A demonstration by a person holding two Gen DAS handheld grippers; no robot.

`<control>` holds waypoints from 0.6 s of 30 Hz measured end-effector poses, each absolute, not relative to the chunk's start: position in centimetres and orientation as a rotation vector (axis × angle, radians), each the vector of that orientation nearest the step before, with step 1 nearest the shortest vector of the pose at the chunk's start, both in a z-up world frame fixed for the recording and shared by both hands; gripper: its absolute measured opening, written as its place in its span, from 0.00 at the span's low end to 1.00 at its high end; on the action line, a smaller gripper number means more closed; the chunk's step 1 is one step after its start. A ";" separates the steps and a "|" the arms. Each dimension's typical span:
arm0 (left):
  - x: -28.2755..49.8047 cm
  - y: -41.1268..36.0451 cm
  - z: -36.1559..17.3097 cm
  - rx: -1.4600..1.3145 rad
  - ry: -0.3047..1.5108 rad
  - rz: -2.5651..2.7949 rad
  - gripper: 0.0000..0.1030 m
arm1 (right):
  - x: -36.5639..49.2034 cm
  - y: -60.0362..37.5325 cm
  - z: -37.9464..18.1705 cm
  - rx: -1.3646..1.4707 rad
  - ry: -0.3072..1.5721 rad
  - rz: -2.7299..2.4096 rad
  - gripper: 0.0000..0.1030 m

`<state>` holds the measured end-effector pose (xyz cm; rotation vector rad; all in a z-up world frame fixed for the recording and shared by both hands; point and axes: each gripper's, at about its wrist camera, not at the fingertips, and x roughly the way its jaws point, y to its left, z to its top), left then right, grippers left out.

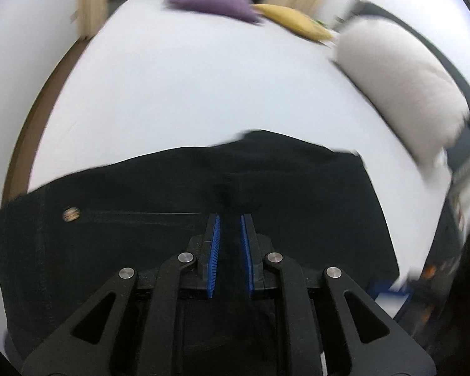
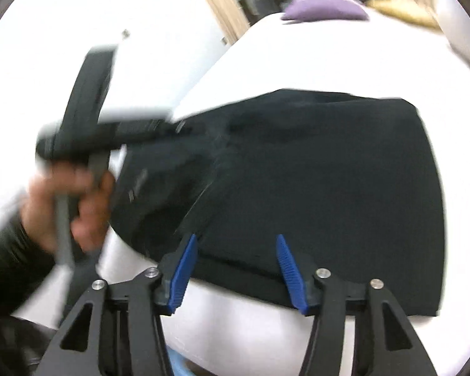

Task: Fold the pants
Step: 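Lift the crotch seam with both grippers and fold one leg over the other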

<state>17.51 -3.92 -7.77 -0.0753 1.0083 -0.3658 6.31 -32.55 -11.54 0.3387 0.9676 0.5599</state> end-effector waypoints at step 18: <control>15.3 -10.6 -12.9 0.164 1.050 -0.377 0.12 | 16.6 -44.4 -20.5 0.847 1.100 0.606 0.01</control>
